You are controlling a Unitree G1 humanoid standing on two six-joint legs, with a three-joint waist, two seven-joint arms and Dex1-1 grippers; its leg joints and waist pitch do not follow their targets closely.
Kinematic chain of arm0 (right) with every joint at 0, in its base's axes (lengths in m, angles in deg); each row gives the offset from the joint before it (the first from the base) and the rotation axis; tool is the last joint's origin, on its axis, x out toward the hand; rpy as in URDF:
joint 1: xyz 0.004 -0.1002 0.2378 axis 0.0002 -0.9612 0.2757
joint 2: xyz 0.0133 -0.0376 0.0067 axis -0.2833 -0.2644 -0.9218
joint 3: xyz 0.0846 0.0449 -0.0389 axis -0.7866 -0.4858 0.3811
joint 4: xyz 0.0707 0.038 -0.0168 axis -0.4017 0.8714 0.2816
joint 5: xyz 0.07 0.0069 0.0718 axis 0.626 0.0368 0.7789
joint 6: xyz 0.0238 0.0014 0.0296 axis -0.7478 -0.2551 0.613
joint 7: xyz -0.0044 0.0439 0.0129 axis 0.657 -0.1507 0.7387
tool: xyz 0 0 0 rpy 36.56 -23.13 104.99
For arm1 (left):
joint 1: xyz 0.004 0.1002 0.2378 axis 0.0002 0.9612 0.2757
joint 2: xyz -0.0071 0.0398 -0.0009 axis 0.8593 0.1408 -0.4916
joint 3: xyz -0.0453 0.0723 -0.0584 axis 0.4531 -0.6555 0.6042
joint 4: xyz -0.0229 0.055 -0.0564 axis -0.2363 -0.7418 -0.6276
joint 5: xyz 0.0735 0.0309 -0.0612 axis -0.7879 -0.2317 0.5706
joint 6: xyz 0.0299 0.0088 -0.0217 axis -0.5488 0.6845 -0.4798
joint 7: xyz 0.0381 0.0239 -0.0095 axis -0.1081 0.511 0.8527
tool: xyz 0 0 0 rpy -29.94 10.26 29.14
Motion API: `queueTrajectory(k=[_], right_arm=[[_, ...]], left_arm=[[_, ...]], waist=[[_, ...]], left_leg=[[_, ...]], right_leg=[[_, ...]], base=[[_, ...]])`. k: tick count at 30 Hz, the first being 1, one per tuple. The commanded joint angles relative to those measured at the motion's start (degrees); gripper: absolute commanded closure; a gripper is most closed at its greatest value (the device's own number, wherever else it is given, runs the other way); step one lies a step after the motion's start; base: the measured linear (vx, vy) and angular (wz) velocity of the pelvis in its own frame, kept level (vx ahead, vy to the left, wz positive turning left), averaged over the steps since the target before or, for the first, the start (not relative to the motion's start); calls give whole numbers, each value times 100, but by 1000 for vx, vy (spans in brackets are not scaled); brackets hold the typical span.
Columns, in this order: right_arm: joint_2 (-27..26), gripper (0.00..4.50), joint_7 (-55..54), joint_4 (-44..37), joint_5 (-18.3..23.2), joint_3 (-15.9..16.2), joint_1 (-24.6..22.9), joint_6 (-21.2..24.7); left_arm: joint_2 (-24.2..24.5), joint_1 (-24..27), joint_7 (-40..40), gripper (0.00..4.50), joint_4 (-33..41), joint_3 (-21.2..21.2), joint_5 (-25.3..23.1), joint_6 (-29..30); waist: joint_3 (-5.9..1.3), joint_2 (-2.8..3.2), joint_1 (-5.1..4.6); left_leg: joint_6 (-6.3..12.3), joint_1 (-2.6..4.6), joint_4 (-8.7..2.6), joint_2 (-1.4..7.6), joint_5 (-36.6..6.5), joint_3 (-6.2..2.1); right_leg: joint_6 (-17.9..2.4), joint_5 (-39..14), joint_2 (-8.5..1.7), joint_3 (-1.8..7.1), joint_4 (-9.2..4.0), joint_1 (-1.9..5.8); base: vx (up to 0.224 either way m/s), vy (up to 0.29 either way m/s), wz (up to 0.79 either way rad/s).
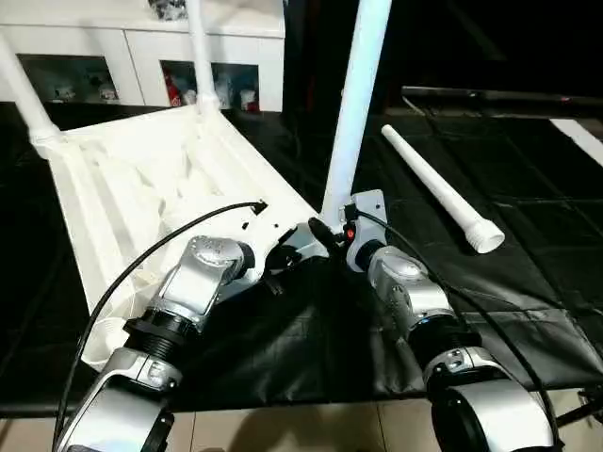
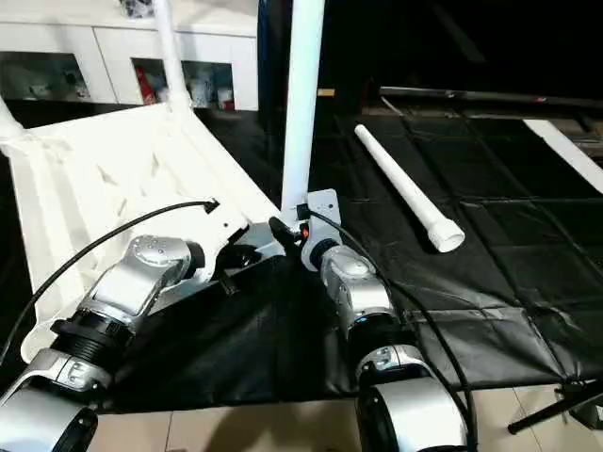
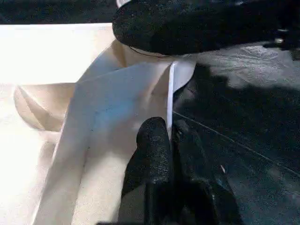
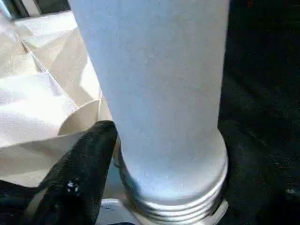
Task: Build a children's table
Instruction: Rotate leg to tighten
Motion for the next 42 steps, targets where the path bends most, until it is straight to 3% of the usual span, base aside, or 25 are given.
queueTrajectory(k=[1,5,7,8,11,13,17,21,26,30,31,33,42], right_arm=[[-355,65,441,253,91,234,-82,104],[-126,28,731,103,61,269,-191,-113],[47,19,1075,-84,116,279,-321,-184],[297,5,1578,-361,206,297,-505,-270],[657,5,2171,-646,262,349,-702,-360],[1172,5,2791,-784,240,387,-813,-478],[1637,5,3769,-1028,485,345,-815,-374],[2022,5,4589,-1169,343,663,-749,-616],[2130,5,5304,-1071,124,1116,-610,-743],[2056,5,5558,-864,65,1262,-438,-783],[2056,31,5558,-864,65,1262,-438,-783],[2009,31,5740,-770,16,1360,-351,-745],[2039,111,6247,-704,-17,1617,-323,-739]], left_arm=[[-89,-66,212,450,118,-53,13,-75],[154,44,-73,450,150,-216,-74,-450],[254,80,-246,450,169,-222,-45,-551],[379,108,-433,450,173,-210,-6,-658],[541,150,-727,450,183,-225,61,-773],[799,252,-1170,450,208,-330,101,-1233],[1050,403,-1814,450,364,-458,321,-1514],[1344,472,-2543,450,363,-658,392,-1872],[1573,468,-3272,450,353,-918,402,-2143],[1698,423,-3585,450,319,-1140,305,-2437],[1698,423,-3585,450,319,-1140,305,-2437],[1719,396,-3665,450,301,-1206,273,-2525],[1725,334,-3826,450,187,-1207,287,-2691]], waist=[[-374,106,33],[-367,126,14],[-370,112,19],[-381,107,25],[-375,93,66],[-376,83,65],[-366,74,94],[-362,56,130],[-363,71,231],[-355,52,270],[-350,64,284],[-360,51,302],[-374,45,323]], left_leg=[[62,5,-328,-66,-1598,104],[2,7,-341,-63,-1841,88],[45,22,-336,-54,-1866,95],[89,13,-331,-48,-1737,99],[196,8,-314,-49,-1596,111],[197,0,-314,-52,-1620,110],[233,15,-309,-34,-1704,110],[277,35,-303,-21,-1680,124],[234,45,-303,-1,-1679,131],[188,57,-311,6,-1777,130],[166,64,-315,8,-1823,133],[147,71,-315,12,-1847,130],[154,44,-306,5,-1648,132]], right_leg=[[-1024,-1262,-148,118,-434,308],[-992,-1504,-149,118,-450,307],[-993,-1429,-137,119,-459,308],[-1089,-1174,-140,123,-434,322],[-1146,-980,-135,124,-420,339],[-1180,-1067,-149,120,-424,348],[-1187,-1248,-158,127,-424,335],[-1225,-1253,-149,123,-421,306],[-1315,-1122,-146,113,-374,300],[-1272,-1310,-165,119,-377,290],[-1247,-1385,-169,125,-386,276],[-1247,-1381,-168,122,-375,277],[-1257,-1169,-175,117,-349,306]], base=[[0,0,0],[0,0,0],[0,0,0],[0,0,0],[0,0,0],[0,0,0],[0,0,0],[0,0,0],[0,0,0],[0,0,0],[0,0,0],[0,0,0],[0,0,0]])
